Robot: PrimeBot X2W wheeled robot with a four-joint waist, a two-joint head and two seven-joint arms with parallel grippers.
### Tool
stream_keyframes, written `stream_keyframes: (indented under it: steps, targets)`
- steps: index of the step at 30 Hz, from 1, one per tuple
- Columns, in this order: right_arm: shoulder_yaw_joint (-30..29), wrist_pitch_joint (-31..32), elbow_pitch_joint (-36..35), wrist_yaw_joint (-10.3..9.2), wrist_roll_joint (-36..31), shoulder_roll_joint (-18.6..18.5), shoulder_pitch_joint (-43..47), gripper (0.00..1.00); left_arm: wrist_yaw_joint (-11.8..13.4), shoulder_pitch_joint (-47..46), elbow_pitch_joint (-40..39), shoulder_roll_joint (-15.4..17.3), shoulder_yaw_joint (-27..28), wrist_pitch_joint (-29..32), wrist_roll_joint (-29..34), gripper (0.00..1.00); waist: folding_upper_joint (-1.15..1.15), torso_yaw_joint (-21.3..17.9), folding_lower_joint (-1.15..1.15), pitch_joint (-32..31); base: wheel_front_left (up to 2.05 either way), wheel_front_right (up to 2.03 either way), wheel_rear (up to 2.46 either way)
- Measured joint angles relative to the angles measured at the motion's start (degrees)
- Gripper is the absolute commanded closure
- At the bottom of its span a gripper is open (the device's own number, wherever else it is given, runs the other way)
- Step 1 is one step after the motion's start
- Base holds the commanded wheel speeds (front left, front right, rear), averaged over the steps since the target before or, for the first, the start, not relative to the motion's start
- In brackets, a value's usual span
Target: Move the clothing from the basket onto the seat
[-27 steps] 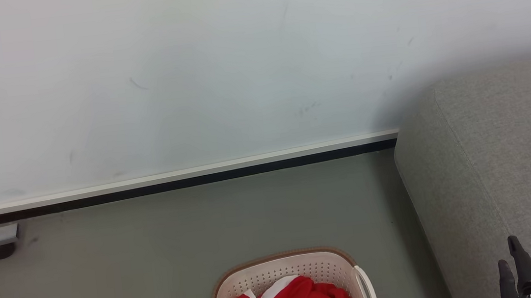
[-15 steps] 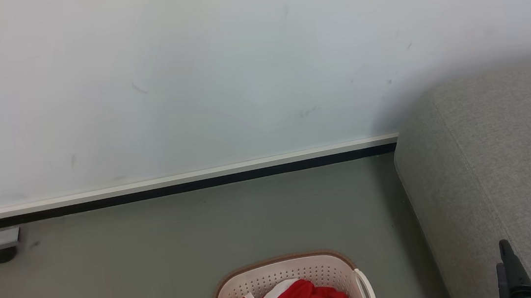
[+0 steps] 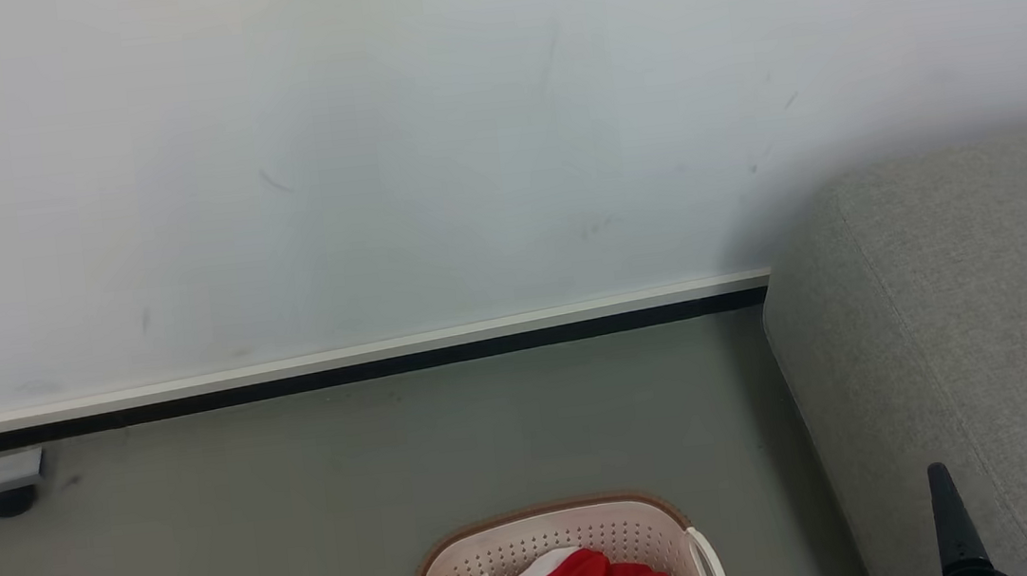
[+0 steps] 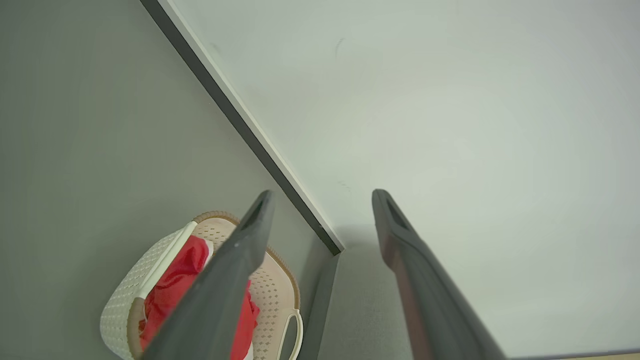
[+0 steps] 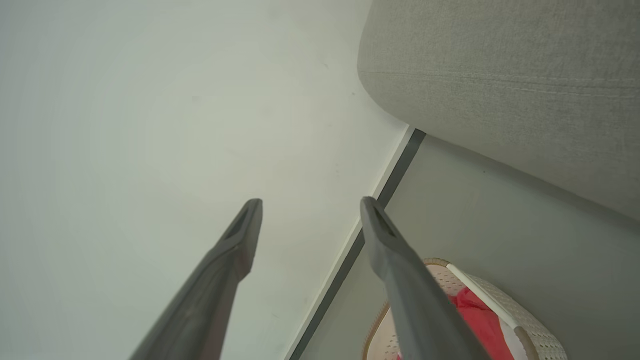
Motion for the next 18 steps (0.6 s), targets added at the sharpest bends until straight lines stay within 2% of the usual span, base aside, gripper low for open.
stream_keyframes:
  steps: [18]
  targets:
    - [-1.4, 3.7, -0.5, 0.0, -20.2, 2.1, 0.2, 0.0, 0.5, 1.6, -1.0, 0.1, -1.3, -3.7, 18.0, 0.0, 0.0, 0.0, 0.0, -1.0, 0.0, 0.0, 0.0]
